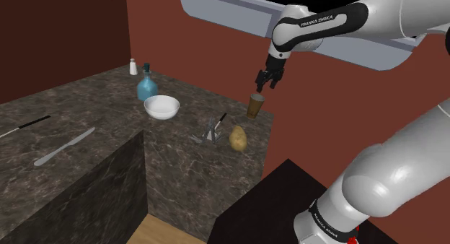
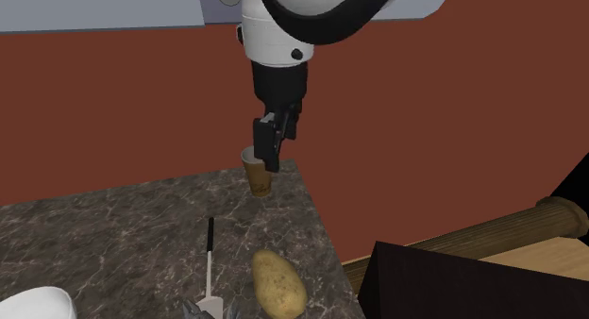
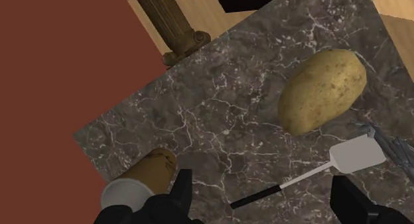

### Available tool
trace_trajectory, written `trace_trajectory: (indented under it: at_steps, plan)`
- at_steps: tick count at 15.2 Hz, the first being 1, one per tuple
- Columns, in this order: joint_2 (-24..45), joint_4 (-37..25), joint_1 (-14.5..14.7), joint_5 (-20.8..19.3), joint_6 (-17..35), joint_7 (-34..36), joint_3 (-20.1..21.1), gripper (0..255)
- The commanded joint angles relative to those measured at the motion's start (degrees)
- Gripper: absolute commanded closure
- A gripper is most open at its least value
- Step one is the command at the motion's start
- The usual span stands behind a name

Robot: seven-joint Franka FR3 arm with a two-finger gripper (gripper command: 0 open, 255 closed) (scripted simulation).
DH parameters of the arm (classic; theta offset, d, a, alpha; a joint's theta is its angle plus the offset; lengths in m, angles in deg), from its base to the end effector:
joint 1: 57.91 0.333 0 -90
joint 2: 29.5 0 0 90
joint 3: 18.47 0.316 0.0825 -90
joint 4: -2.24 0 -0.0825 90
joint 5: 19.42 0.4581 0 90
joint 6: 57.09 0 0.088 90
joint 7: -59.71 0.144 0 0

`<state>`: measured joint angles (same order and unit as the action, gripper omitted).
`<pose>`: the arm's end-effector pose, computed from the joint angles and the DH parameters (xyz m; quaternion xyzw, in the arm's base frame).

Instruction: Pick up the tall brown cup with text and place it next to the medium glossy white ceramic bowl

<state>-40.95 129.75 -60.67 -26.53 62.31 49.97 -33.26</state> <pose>0.5336 -0.1795 0.3897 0.9985 -0.0373 0.0190 0.0349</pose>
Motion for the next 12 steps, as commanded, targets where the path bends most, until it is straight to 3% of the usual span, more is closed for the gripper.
trace_trajectory:
  at_steps: [1, 12]
  plan:
    - [4.77, -2.28, -0.19, 0.74, 2.31, -1.43, -0.93, 0]
    - [29.24, -19.88, -4.37, 7.21, 7.85, -10.23, -3.06, 0]
